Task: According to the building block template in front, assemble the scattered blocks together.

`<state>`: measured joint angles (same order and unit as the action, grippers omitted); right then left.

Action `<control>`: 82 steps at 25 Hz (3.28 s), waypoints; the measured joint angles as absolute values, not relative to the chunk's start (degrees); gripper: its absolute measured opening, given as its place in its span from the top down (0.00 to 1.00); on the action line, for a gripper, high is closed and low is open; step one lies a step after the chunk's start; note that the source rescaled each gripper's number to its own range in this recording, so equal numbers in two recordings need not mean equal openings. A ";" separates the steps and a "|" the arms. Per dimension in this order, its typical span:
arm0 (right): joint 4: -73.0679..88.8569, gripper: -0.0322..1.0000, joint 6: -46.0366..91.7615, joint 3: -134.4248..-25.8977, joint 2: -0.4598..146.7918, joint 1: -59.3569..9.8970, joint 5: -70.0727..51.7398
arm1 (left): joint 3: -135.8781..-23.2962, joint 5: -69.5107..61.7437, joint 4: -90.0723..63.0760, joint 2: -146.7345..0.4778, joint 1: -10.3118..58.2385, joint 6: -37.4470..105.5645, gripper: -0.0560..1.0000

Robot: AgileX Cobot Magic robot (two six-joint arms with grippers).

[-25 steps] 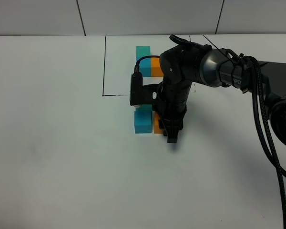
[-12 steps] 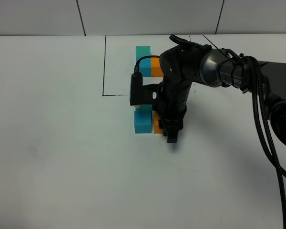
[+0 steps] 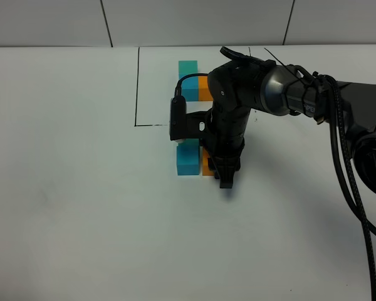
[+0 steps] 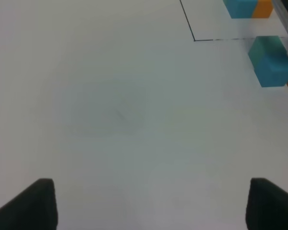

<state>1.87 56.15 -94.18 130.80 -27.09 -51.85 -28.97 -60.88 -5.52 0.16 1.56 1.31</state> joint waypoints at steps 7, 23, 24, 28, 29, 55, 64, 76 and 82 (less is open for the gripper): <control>1.87 0.96 56.15 -94.18 130.80 -27.09 -51.79 | -28.97 -60.88 -5.52 0.16 1.56 1.31 0.17; 3.73 0.96 56.20 -94.18 130.80 -27.31 -49.35 | -28.97 -60.88 -5.52 0.16 1.56 1.31 0.17; 3.66 0.96 56.20 -94.18 130.80 -27.43 -49.30 | -28.97 -60.88 -5.52 0.16 1.56 1.31 0.17; 3.57 0.96 56.25 -94.18 130.80 -27.71 -48.75 | -28.97 -60.88 -5.52 0.16 1.56 1.31 0.17; 3.57 0.96 56.25 -94.18 130.80 -27.71 -48.75 | -28.97 -60.88 -5.52 0.16 1.56 1.31 0.17; 3.79 0.92 58.81 -94.18 130.80 -27.76 -48.71 | -28.97 -60.88 -5.52 0.16 1.56 1.31 0.17; 4.68 0.27 54.58 -93.58 128.98 -27.19 -46.90 | -28.97 -60.88 -5.52 0.16 1.56 1.31 0.17; 13.99 0.15 25.69 -92.56 118.72 -3.58 -47.39 | -28.97 -60.88 -5.52 0.16 1.56 1.31 0.17; 14.88 0.15 24.75 -81.18 108.28 6.71 -42.28 | -28.97 -60.88 -5.52 0.16 1.56 1.26 0.17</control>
